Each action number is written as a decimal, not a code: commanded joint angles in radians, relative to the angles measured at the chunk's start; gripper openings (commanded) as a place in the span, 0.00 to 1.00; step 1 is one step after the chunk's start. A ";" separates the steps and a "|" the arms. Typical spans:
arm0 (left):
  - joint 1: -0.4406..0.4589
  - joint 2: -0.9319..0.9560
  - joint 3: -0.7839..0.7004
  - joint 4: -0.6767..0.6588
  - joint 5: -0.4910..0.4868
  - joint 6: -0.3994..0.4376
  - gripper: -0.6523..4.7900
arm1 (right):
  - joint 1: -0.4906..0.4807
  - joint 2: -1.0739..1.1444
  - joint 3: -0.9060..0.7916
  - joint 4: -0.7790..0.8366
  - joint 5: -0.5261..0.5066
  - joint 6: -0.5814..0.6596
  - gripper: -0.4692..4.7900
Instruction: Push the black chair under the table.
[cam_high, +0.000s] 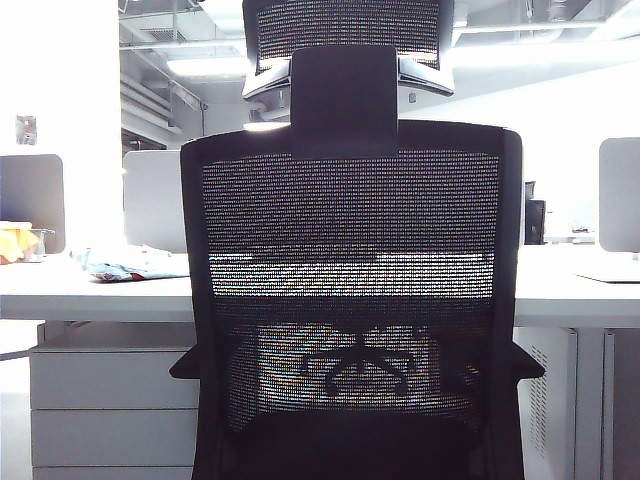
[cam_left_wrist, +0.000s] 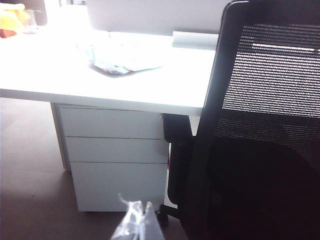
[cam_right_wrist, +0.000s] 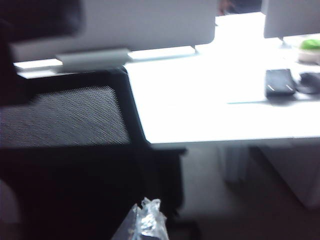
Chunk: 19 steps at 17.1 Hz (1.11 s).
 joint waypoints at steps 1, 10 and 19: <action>0.001 0.000 0.000 0.013 -0.001 0.004 0.11 | -0.035 0.002 -0.109 0.081 0.008 -0.031 0.09; 0.001 0.000 0.000 0.013 0.000 0.004 0.11 | -0.030 -0.126 -0.469 0.418 0.020 -0.064 0.09; 0.001 0.000 0.000 0.013 0.000 0.004 0.11 | -0.028 -0.201 -0.538 0.463 0.016 -0.052 0.09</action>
